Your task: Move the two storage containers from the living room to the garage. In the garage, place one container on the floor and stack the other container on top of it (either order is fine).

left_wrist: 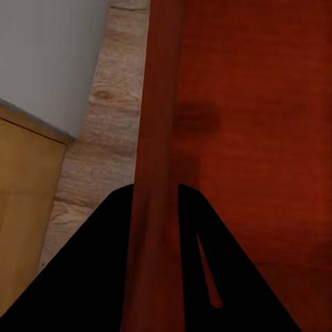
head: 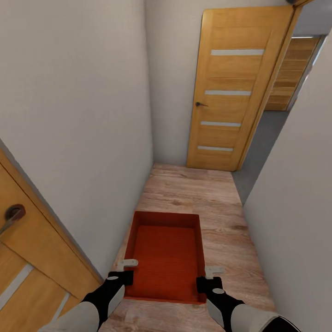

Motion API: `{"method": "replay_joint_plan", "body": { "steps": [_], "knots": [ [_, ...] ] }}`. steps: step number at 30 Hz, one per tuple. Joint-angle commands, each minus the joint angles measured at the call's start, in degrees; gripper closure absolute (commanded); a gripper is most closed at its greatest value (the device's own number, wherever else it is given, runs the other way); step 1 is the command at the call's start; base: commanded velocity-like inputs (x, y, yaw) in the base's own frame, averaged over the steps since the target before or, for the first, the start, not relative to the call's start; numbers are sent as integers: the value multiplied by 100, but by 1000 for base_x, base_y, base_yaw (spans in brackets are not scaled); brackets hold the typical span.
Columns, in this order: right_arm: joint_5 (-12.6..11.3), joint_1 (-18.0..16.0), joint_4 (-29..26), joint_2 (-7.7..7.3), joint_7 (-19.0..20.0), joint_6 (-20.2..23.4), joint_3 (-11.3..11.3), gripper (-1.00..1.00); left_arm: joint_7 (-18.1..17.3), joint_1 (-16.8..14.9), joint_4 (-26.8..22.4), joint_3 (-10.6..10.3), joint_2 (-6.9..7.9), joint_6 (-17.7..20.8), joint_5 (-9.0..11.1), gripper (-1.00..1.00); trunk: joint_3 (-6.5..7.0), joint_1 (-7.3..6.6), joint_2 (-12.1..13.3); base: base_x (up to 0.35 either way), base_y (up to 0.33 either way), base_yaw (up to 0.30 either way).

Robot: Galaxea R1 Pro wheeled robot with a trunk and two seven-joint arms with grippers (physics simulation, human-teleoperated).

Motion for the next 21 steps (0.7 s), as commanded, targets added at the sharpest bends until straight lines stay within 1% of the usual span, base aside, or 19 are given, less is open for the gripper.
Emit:
{"method": "replay_joint_plan", "body": {
  "steps": [1,8,21],
  "knots": [
    [-37,-9,-7,-149,-368,-126,67,100,48,1,10,-47,7,80,48,100,-10,6,-10,322,0,0],
    [-55,-7,-7,-155,-368,-281,55,100,47,1,19,-45,6,80,48,100,-10,6,-10,322,0,0],
    [-67,-5,1,-123,-368,-284,52,100,47,1,19,-44,11,76,47,100,-10,6,-10,322,0,0]
  ]
}}
